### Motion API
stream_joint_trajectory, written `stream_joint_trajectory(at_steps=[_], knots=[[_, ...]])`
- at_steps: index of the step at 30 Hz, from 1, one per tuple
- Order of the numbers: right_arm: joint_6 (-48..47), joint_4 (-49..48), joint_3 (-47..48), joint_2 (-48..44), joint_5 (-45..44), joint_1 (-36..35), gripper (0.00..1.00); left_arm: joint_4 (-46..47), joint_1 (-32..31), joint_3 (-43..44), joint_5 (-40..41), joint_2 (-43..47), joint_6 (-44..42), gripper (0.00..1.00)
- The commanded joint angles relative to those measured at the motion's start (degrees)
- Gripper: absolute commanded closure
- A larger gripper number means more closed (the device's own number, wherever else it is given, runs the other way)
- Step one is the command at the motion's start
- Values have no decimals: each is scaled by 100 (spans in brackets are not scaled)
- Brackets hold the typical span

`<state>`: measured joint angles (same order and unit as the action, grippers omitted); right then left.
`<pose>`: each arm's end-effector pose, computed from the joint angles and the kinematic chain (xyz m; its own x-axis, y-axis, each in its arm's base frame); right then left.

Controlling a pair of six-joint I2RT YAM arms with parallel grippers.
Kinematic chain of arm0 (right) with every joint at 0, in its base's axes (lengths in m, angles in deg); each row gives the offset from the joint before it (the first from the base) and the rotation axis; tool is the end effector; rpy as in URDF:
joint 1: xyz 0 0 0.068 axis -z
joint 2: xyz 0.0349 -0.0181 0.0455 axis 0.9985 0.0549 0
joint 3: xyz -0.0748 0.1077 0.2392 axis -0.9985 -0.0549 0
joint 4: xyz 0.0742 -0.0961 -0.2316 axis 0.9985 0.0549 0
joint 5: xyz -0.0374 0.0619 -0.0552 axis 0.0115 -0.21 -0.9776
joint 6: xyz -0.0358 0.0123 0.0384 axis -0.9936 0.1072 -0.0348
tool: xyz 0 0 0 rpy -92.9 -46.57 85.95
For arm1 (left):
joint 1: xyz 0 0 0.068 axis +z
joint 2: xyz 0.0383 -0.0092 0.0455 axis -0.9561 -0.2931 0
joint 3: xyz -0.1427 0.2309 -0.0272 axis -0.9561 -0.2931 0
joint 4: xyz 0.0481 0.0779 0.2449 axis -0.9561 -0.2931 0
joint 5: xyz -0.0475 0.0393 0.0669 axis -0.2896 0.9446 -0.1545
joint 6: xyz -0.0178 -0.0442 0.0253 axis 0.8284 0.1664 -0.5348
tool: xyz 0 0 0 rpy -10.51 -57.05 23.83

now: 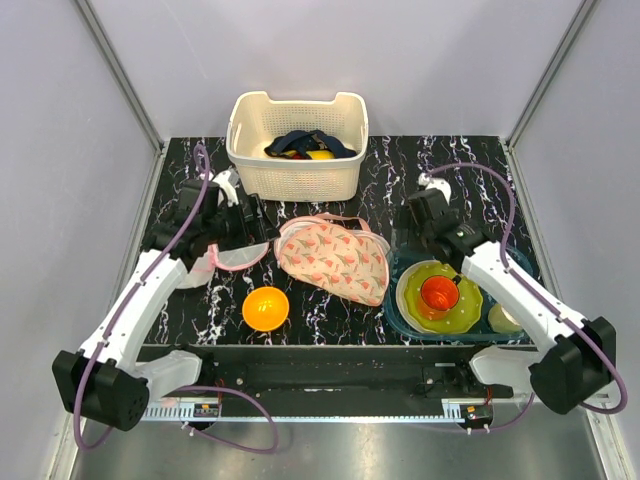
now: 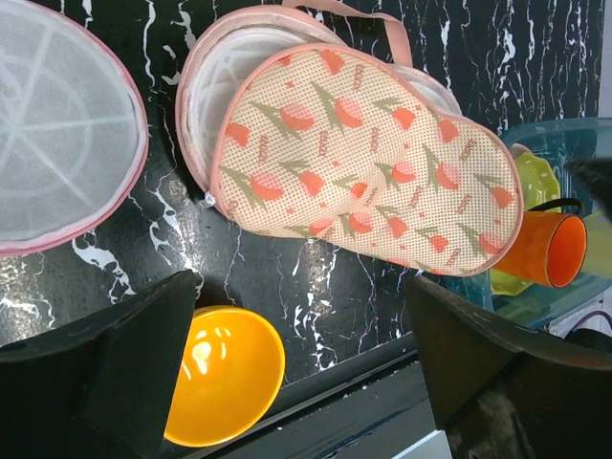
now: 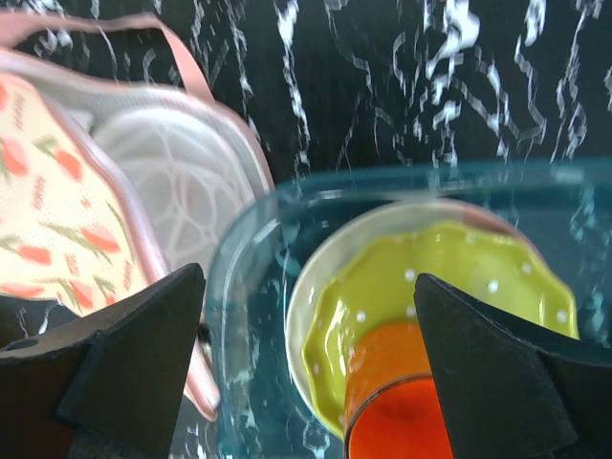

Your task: Unzip the laundry bag and remove the bra

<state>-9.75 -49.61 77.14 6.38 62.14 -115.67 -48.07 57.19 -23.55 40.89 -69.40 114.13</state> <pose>0.2333 0.1155 0.3023 -0.7003 0.0147 -0.7137 -0.0136 0.9993 0.0339 0.2188 -0.0721 0.3248 -0.7865 -0.2449 -0.5670 0.1055 0.8512 -0.5141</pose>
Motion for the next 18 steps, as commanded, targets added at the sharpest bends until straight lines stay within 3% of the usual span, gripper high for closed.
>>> stream_joint_trajectory(at_steps=[1, 6, 18], knots=[[829, 170, -475, -525, 234, -1, 0, 420, 30, 64, -308, -129, -24, 7], [1015, 83, -844, -675, 183, -1, 0, 464, 30, -85, -388, -120, 20, 6], [1278, 170, -652, -377, -178, -1, 0, 429, 30, -577, -432, 99, 29, 6]])
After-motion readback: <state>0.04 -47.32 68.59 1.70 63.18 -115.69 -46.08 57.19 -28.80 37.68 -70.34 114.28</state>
